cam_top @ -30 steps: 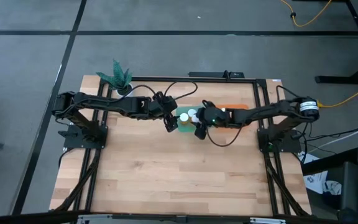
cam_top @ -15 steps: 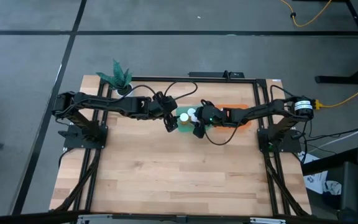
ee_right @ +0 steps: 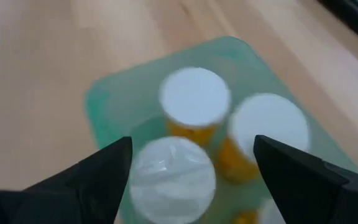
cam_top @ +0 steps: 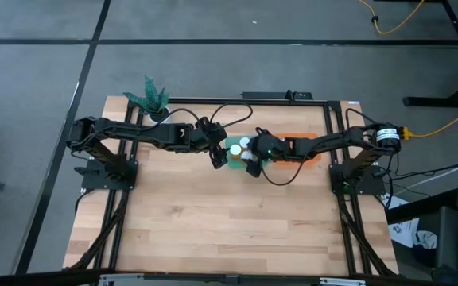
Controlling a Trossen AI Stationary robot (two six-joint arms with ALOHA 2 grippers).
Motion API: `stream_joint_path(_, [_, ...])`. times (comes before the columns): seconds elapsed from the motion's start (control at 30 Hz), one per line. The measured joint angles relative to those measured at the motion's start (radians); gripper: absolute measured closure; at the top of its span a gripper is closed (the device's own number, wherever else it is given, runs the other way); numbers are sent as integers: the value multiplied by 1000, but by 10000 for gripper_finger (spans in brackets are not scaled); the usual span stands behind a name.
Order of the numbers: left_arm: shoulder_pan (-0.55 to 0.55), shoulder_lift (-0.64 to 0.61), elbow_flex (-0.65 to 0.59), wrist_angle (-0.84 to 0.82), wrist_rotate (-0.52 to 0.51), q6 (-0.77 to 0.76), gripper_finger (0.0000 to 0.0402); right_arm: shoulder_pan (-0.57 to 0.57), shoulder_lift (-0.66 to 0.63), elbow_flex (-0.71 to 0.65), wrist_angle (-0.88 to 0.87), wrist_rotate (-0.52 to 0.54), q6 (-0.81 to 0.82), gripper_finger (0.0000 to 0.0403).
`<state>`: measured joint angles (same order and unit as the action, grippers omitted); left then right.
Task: Pick and place medicine bottles into bin by pill shape (circle, oval)
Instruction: Put the orange pill bottle into the green bin, then adjust the green bin
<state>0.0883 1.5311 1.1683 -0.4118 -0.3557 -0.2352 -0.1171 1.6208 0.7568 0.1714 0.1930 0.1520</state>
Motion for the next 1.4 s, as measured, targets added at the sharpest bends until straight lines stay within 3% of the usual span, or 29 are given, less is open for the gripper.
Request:
stream_joint_path(0.27, [0,0,0,-1,2,0,94,36,1,99,-118,-41,-31,64])
stream_joint_path(0.63, [-13,-53,1,-121,32,51,95,63,-99,368,-741,-31,-82,63])
stream_joint_path(0.73, [-13,-81,1,-129,31,49,95,69,-133,395,-848,-36,-43,63])
stream_joint_path(0.83, [-13,-94,1,-139,50,-57,95,82,-161,379,-884,-108,-86,63])
stream_joint_path(0.93, [-19,-88,-10,-84,147,-61,95,99,-202,361,-918,-178,-65,63])
stream_joint_path(1.13, [-91,11,-111,186,366,-38,95,166,-357,282,-947,-149,47,63])
stream_joint_path(1.4, [-113,207,-126,380,363,-48,95,254,-590,217,-949,-81,125,63])
